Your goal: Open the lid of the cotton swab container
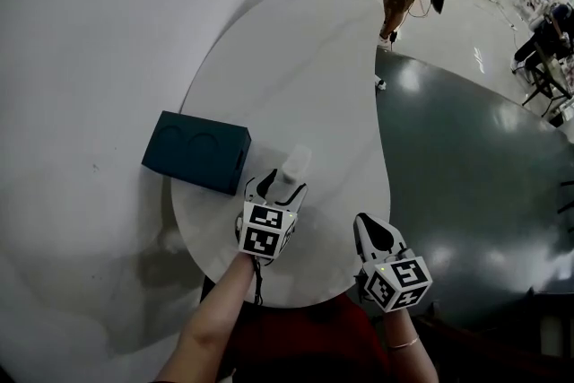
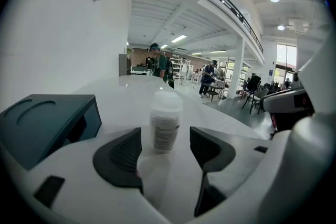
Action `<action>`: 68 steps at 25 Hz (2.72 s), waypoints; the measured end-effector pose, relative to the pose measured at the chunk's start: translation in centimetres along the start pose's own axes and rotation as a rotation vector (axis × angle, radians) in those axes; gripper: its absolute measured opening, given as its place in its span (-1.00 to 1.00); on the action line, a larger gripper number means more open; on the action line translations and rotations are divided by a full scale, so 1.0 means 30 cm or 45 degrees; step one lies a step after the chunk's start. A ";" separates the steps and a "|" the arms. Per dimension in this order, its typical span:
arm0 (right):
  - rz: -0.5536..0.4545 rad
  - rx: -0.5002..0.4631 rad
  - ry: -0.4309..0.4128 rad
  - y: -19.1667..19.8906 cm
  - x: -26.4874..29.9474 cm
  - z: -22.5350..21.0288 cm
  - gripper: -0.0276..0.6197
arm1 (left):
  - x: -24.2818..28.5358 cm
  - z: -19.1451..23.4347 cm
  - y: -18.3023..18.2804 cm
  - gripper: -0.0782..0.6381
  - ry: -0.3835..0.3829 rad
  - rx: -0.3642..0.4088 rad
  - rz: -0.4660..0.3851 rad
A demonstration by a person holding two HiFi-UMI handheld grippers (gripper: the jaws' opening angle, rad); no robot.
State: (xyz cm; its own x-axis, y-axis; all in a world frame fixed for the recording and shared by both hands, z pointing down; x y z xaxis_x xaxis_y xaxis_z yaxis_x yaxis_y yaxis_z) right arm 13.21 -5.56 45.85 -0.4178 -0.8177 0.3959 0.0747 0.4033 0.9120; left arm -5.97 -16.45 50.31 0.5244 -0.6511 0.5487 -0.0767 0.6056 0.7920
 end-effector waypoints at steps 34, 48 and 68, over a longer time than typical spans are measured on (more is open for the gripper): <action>0.070 -0.011 -0.058 0.010 0.058 -0.062 -0.86 | 0.112 0.002 -0.059 -0.16 -0.042 0.065 -0.024; 0.018 -0.110 -0.114 -0.037 0.047 0.016 -0.87 | -0.045 -0.051 -0.097 -0.16 0.125 0.200 -0.042; -0.029 -0.501 -0.317 -0.215 -0.003 0.188 -0.86 | -0.209 -0.175 -0.044 -0.16 0.331 0.408 0.016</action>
State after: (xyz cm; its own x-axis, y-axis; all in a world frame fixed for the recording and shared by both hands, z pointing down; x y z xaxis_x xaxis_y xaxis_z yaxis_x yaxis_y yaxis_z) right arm 7.67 -5.76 39.34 -0.6244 -0.6819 0.3811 0.3803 0.1607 0.9108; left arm -4.69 -10.77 44.43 0.7154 -0.4826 0.5053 -0.3231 0.4128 0.8516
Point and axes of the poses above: the fingertips, and each gripper's own axes: x forward along the fingers, z to its left, y out of its underside, the point moved 7 cm from there along -x, backward along the fingers, and after that the axes turned 13 degrees about -x, right-handed, at the moved point
